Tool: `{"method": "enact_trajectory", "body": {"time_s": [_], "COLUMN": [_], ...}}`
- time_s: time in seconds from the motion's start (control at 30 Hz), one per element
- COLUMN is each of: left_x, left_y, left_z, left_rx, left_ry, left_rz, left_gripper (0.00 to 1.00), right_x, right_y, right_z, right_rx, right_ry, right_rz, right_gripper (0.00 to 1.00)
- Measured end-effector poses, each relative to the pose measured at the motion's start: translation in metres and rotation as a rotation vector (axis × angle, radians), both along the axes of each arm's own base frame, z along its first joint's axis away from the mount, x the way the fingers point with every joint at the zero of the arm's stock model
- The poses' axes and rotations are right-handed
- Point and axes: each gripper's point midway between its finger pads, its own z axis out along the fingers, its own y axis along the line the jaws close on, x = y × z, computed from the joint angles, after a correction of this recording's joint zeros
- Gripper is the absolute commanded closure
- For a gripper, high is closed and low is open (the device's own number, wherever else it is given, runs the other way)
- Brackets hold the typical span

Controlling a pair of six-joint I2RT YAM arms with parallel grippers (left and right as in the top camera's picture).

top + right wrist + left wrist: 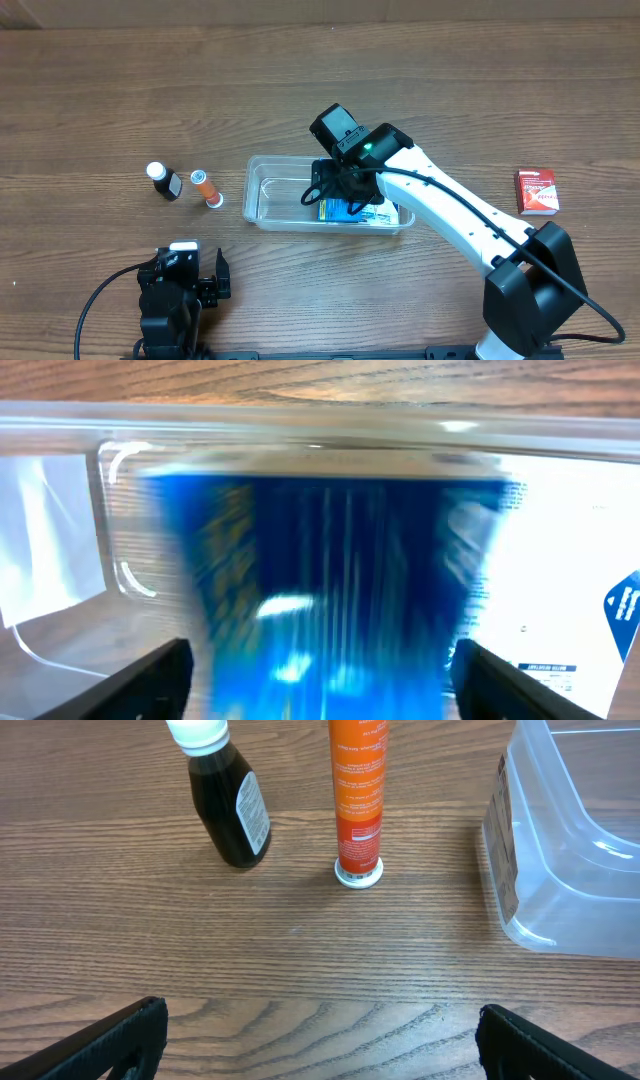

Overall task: Pack container
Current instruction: 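Carry the blue box into the container beside the Hansaplast box, then move right gripper to the red Panadol box and grasp it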

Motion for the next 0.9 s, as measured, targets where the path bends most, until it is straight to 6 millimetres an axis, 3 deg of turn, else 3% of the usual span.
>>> {"method": "enact_trajectory", "body": {"time_s": [0.3,0.37,0.43,0.53,0.6,0.67,0.7,0.77,0.8,0.9], "left_x": [0.000,0.000,0.000,0.000,0.000,0.000,0.000,0.000,0.000,0.000], "left_y": [0.000,0.000,0.000,0.000,0.000,0.000,0.000,0.000,0.000,0.000], "left_z": [0.000,0.000,0.000,0.000,0.000,0.000,0.000,0.000,0.000,0.000], "left_rx": [0.000,0.000,0.000,0.000,0.000,0.000,0.000,0.000,0.000,0.000], "left_ry": [0.000,0.000,0.000,0.000,0.000,0.000,0.000,0.000,0.000,0.000], "left_rz": [0.000,0.000,0.000,0.000,0.000,0.000,0.000,0.000,0.000,0.000], "left_gripper": [0.00,0.00,0.00,0.00,0.00,0.00,0.00,0.00,0.00,0.00], "right_x": [0.001,0.004,0.009,0.019,0.028,0.029,0.028,0.027,0.027,0.039], "right_y": [-0.004,-0.011,-0.021,-0.045,-0.080,-0.144,-0.174,-0.230,-0.247,-0.320], "right_z": [0.000,0.007,0.021,0.101,0.159,0.209,0.224,0.235,0.235,0.202], "right_rx": [-0.019,-0.059,-0.101,-0.088,-0.060,-0.073,-0.093,-0.139,-0.154,-0.206], "right_ry": [-0.010,-0.036,-0.082,-0.255,-0.404,-0.534,-0.572,-0.596,-0.591,-0.481], "right_rz": [0.002,0.003,-0.003,-0.038,-0.107,-0.249,-0.319,-0.460,-0.502,-0.639], "right_gripper": [0.09,0.04,0.00,0.00,0.00,0.00,0.00,0.00,0.00,0.00]}}
